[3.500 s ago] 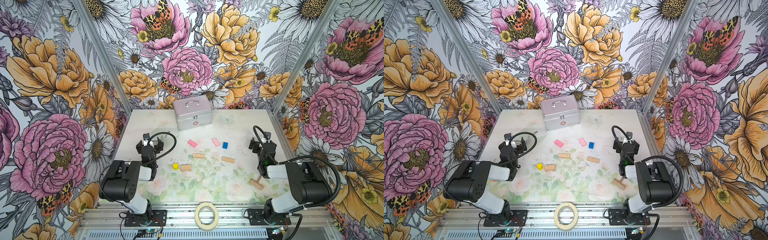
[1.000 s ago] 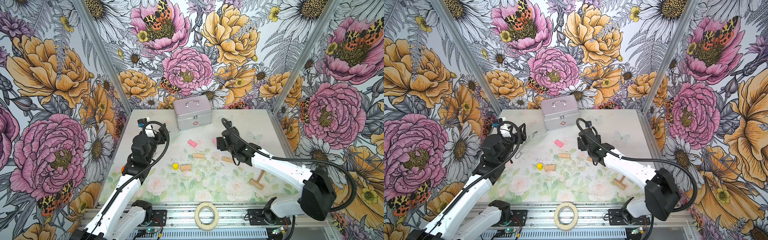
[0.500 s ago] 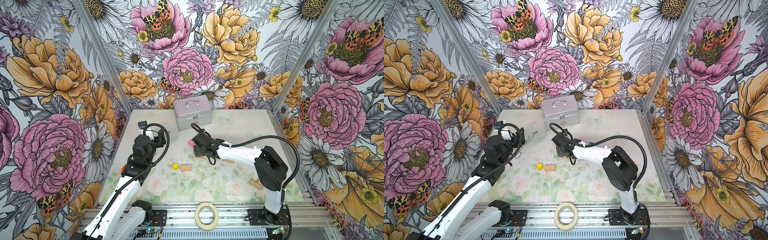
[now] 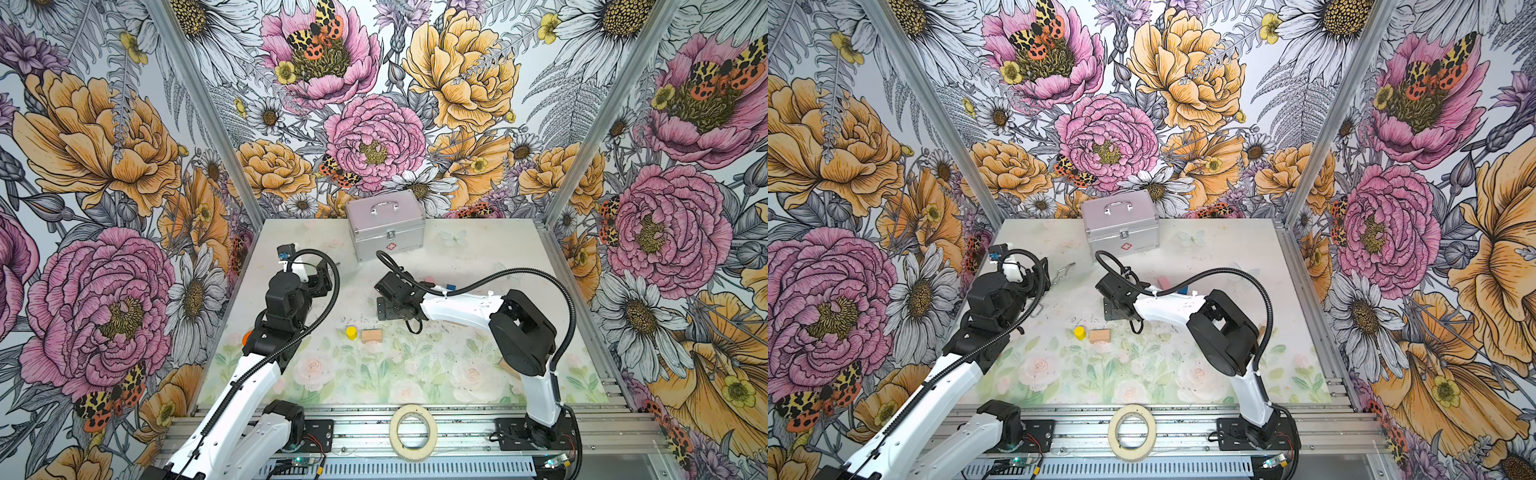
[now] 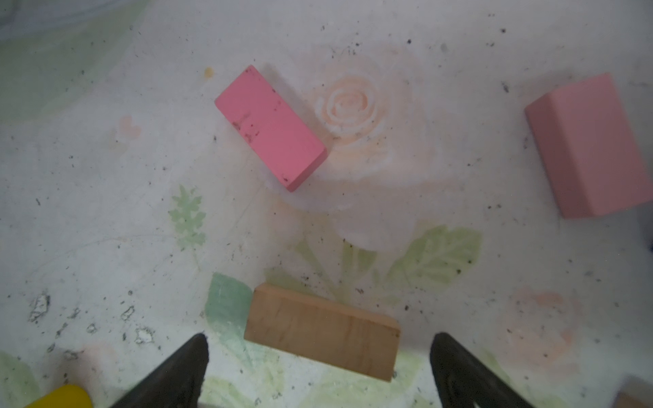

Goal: Build the wood block tower
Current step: 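Reach the right gripper over the light wooden block near the table center, then close the right gripper on the wooden block and lift it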

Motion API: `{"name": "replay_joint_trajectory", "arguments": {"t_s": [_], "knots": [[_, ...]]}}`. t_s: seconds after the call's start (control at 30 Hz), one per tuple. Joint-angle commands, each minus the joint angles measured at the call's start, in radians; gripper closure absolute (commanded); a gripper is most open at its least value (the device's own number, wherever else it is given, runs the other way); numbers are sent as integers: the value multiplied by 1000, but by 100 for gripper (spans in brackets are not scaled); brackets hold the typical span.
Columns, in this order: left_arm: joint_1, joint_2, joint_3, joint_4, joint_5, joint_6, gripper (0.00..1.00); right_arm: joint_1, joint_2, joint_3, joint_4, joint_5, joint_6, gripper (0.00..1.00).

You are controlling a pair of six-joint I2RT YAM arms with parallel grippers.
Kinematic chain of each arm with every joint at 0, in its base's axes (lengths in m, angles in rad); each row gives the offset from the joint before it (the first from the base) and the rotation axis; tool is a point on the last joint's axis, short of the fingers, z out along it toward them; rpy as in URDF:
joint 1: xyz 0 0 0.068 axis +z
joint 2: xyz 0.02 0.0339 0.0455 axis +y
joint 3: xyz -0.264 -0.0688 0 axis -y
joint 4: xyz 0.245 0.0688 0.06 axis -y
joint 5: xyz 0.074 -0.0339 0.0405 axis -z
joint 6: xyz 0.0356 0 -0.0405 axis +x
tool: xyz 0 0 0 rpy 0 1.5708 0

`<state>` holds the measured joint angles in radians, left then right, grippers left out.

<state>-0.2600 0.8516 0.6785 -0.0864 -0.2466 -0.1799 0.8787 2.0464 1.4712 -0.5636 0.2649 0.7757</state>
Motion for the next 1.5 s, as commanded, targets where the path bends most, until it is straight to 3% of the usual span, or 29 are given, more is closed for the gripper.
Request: {"name": "replay_joint_trajectory", "arguments": {"t_s": [0.0,0.9,1.03,1.3,1.47], "knots": [[-4,-16,-16,5,-17,17,24,6,36,48,-30,23,37,2],[2,-29,-31,11,-13,19,23,-7,128,113,-84,31,72,16],[2,-29,-31,11,-13,19,23,-13,131,112,-86,27,72,27],[2,-29,-31,12,-11,16,23,-33,98,73,-85,36,62,70],[2,-29,-31,12,-10,16,23,-51,74,48,-85,40,26,84]]}}
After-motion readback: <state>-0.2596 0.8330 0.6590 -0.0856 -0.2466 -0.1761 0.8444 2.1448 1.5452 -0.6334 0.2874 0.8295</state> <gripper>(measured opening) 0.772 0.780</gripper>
